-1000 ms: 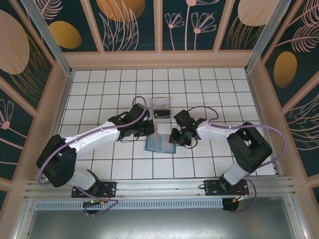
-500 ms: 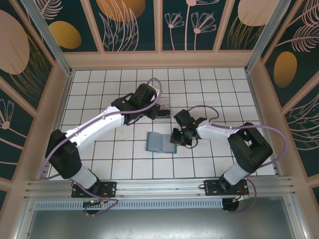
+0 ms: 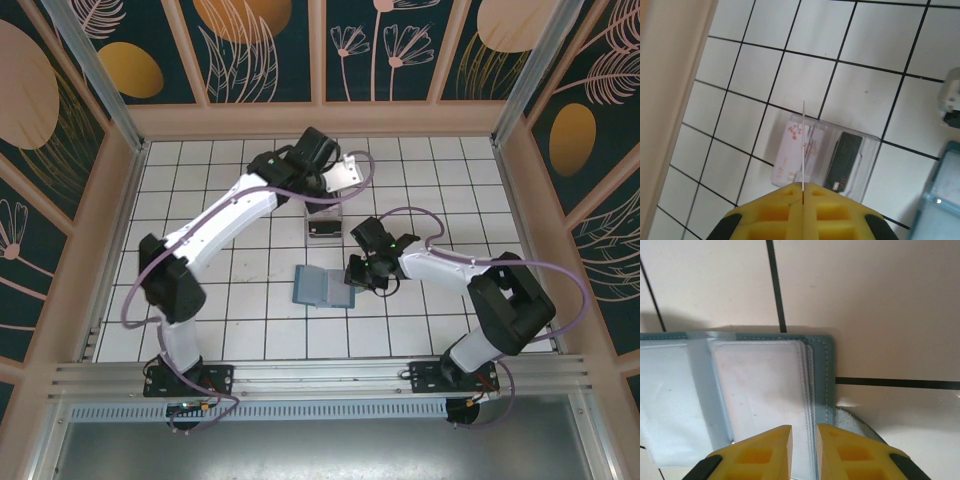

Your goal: Take the credit cards out of the card holder

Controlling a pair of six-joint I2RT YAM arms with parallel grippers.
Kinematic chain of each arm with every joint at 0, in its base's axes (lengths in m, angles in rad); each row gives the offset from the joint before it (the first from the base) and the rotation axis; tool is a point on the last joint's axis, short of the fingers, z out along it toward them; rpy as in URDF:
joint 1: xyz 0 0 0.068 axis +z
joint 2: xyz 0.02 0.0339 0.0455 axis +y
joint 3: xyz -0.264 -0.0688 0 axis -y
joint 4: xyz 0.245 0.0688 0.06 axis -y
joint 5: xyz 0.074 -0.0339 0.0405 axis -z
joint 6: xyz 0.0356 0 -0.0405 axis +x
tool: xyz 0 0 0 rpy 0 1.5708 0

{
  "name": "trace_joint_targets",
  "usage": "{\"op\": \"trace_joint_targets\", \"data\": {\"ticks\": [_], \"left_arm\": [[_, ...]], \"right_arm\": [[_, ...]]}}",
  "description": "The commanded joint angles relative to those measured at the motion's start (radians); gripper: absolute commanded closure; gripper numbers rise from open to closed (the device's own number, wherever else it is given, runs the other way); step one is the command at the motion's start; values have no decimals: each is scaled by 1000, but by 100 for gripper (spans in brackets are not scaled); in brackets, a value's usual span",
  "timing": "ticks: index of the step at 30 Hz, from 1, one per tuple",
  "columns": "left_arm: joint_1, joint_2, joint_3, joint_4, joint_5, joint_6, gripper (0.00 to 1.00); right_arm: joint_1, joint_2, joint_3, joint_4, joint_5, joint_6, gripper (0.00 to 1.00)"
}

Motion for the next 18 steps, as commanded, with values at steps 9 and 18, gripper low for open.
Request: {"op": "trace_joint_targets", "data": {"ticks": [9,18], "left_arm": [[71,254,337,-315,147,208,100],[90,347,343,-257,63,210,100]], "right_arm": [[-5,-81,6,-62,52,-5,79],[-19,-77,4,-79,44,-7,79]]}}
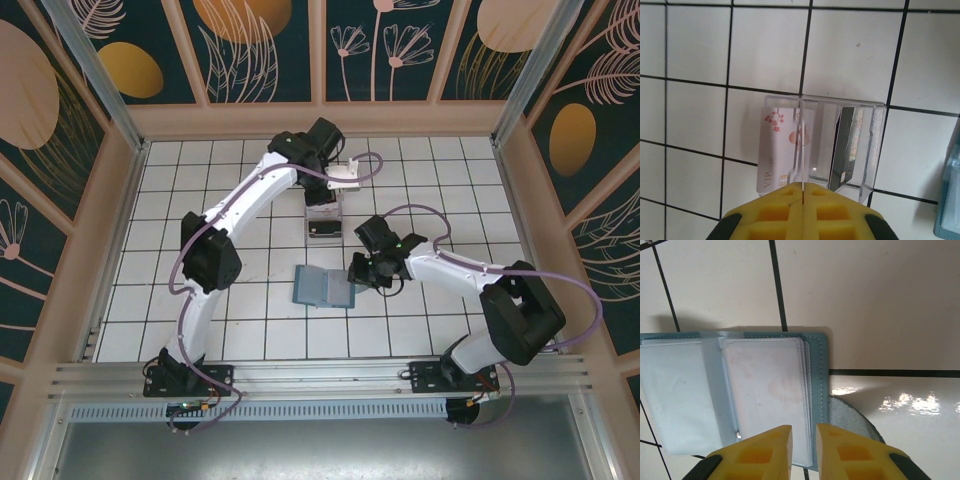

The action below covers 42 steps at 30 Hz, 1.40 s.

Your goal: Take the credit cards out of the card holder

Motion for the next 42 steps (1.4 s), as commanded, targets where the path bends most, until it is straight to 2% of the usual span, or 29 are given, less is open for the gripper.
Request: {"op": "trace_joint_targets", "data": {"ticks": [1,12,26,31,34,40,42], "left_arm": [[13,49,33,4,-37,26,100],[29,112,31,74,-97,33,100],[29,160,22,8,-47,67,100],[31,162,34,18,-59,55,100],[29,151,36,58,-86,42,93],[30,115,32,122,-138,37,67],[31,96,22,154,-148,37,64]], "right_arm": [[-13,-13,9,-38,18,-7,79],[-25,26,22,-36,2,-19,79],[-35,34,12,-26,-7,-24,79],[-35,31,18,-35,-4,-24,79],[-35,31,21,-39,-2,-22,79],[-35,26,28,-42,5,-21,79],[-35,27,29,-42,4,-21,79]]}}
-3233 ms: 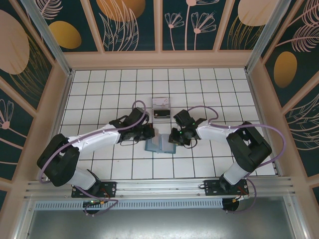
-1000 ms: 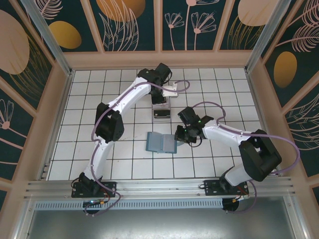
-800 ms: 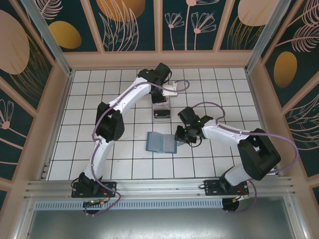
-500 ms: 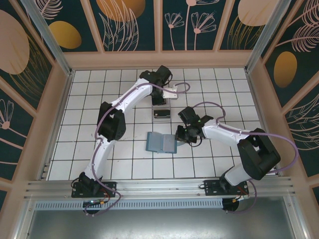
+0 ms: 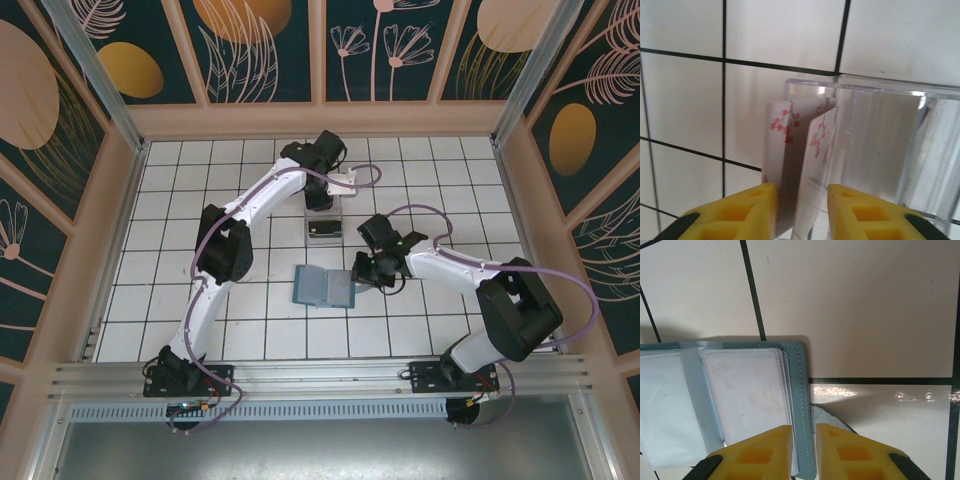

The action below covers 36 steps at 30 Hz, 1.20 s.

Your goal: Take the credit cards out of the card holder

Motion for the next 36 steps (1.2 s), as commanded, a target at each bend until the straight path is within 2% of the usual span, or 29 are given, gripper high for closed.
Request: {"op": "trace_joint_targets", "data": {"ticks": [1,6,10,13,18,21,26,31,36], "left_arm": [[4,-53,12,60,-33,2,64],[4,-90,-23,137,-86,-26,63],[4,-122,-39,194,-106,-110,66],[4,-165,-75,237,-103,-231,66],[4,-277,-226,321,-83,-469,68],[4,-328,-272,331,-55,-663,72],[4,-407,-361,332,-10,-977,73],[2,-496,-527,366,50,-1133,74],[-4,-552,-685,381,113,-1268,73]], "right_arm": [[-6,4,29,-34,8,-10,79],[-5,4,32,-28,13,-9,79],[-5,6,31,-19,14,-9,79],[-5,16,28,-7,9,-10,79],[-5,30,25,13,6,-10,78],[-5,39,28,23,4,-18,77],[-6,50,27,37,-1,-25,77],[-6,58,28,36,5,-33,77],[-11,92,80,-37,29,-67,77]]}}
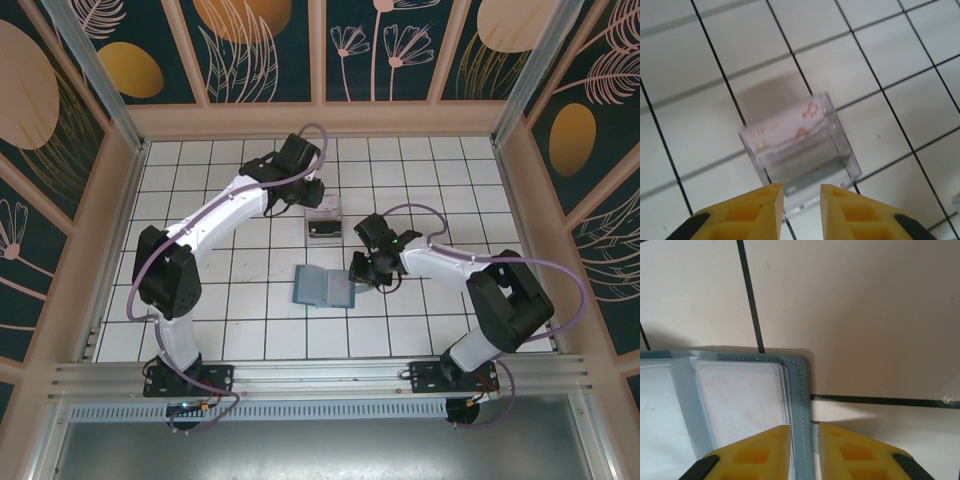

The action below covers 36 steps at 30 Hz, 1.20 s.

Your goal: Take the credit cards out of the card holder

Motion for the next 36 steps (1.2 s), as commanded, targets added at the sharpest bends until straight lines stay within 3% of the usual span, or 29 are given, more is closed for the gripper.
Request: {"op": "trace_joint_targets", "data": {"ticks": [1,4,11,27,36], "left_arm": [[-11,-36,-88,17,63,-170,73],[-44,-64,-188,48,89,-226,73],[-143,-107,-316,106,22,-274,72],[-325,51,-266,40,-12,-423,72],[-373,129,-213,-21,-63,-481,67]], "right_arm": [[-12,32,63,-69,28,-45,77],[-9,27,69,-76,28,-58,78],[-9,-29,14,-1,49,-55,77],[-37,-113,-51,-20,80,-17,76],[-144,-227,-181,-16,75,3,76]]}}
